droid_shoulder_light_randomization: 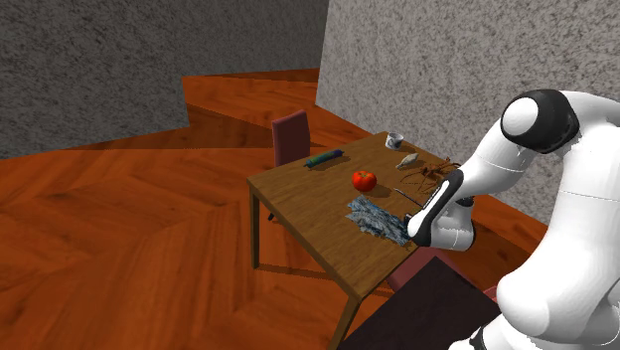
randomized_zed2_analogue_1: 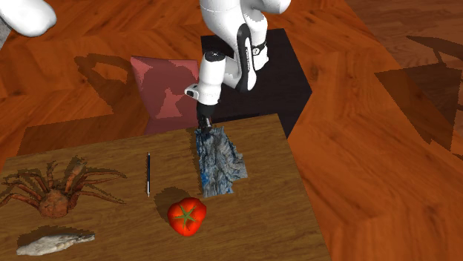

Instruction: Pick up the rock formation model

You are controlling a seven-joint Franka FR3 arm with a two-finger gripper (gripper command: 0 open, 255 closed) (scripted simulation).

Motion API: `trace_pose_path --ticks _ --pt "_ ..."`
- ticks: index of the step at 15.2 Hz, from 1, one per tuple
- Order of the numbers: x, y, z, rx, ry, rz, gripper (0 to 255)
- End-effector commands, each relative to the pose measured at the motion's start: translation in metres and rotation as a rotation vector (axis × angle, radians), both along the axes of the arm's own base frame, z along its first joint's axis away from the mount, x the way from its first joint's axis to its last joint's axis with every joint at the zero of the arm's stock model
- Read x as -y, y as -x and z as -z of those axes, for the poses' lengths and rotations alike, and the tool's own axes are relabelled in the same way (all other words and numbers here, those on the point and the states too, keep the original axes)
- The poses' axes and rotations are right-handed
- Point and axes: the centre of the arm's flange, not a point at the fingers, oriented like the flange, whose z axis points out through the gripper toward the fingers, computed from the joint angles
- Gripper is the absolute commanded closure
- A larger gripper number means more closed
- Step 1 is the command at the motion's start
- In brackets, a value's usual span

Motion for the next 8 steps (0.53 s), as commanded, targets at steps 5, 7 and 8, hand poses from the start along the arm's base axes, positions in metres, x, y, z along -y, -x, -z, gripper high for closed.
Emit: trace_pose_path --ticks 5,7,8 --pt "0.0 0.001 0.0 0.0 0.0 -0.001 255" --pt "0.0 0.001 -0.01 0.0 0.0 -0.001 255" --pt "0.0 0.001 -0.015 0.0 0.0 -0.001 255"
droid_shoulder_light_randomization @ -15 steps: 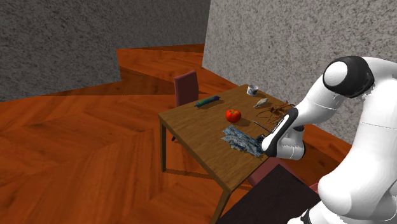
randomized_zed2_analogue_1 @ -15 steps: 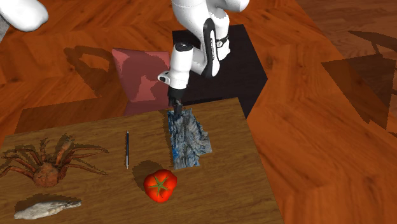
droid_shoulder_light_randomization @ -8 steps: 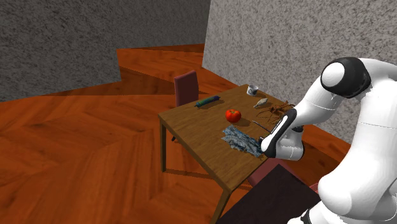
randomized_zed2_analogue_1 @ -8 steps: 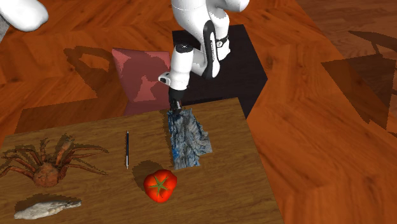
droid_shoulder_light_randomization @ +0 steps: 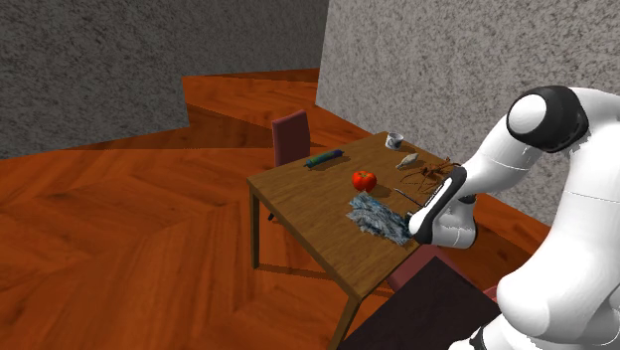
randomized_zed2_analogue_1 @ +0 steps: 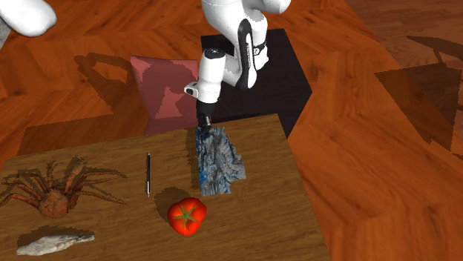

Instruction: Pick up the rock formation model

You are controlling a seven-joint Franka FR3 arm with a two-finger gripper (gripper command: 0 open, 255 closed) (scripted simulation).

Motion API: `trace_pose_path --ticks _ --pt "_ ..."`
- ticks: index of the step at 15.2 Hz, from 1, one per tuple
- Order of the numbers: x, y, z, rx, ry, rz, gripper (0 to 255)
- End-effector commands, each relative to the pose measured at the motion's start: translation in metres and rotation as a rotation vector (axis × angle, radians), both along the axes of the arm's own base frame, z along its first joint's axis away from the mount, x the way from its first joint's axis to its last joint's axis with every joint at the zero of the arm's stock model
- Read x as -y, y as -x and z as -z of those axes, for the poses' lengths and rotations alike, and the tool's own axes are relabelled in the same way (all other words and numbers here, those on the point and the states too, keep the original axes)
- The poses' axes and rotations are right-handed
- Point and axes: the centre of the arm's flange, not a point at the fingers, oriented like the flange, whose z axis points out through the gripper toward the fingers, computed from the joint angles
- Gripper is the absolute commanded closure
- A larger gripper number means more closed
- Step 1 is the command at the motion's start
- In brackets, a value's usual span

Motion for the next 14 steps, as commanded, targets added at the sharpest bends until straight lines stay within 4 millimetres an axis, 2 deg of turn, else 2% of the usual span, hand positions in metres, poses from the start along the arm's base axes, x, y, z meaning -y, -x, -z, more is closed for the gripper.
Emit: trace_pose_path --ticks 1,12,14 --pt "0.0 0.0 -0.01 0.0 0.0 0.0 255" --pt "0.0 0.0 -0.068 0.0 0.0 0.0 255" --pt "0.0 0.0 -0.069 0.0 0.0 0.0 255"
